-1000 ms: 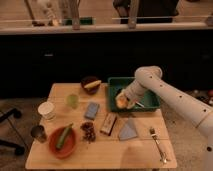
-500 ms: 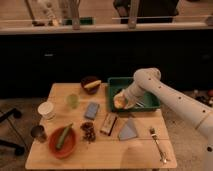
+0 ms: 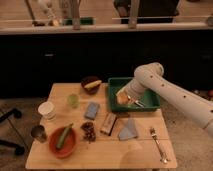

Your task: Place apple in table surface

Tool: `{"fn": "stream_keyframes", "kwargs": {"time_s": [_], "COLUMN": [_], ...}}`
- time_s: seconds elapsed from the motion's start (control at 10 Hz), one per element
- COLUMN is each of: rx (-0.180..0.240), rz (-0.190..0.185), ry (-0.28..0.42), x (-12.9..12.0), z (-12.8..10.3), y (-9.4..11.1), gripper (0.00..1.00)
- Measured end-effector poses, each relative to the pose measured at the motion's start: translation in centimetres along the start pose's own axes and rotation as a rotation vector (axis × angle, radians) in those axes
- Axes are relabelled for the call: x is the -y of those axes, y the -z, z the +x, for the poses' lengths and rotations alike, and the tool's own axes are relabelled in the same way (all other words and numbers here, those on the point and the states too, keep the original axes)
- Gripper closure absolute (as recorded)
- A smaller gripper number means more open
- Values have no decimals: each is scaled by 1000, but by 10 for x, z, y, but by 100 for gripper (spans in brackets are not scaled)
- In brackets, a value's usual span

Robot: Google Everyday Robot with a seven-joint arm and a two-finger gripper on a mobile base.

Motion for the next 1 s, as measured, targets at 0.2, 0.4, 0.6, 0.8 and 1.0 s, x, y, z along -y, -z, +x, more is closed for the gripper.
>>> {"fn": "stream_keyframes", "kwargs": {"time_s": [0.2,0.4,0.6,0.8,1.0], "rx": [35,93,190,241,266], "rz": [4,1,-18,-36,-43], "ry": [27,68,149,196,223], "x": [7,12,24,27,30], "z": [-1,-5,-15,-22,-29], "y": [3,6,7,9,9], "gripper": [100,100,100,100,100]}}
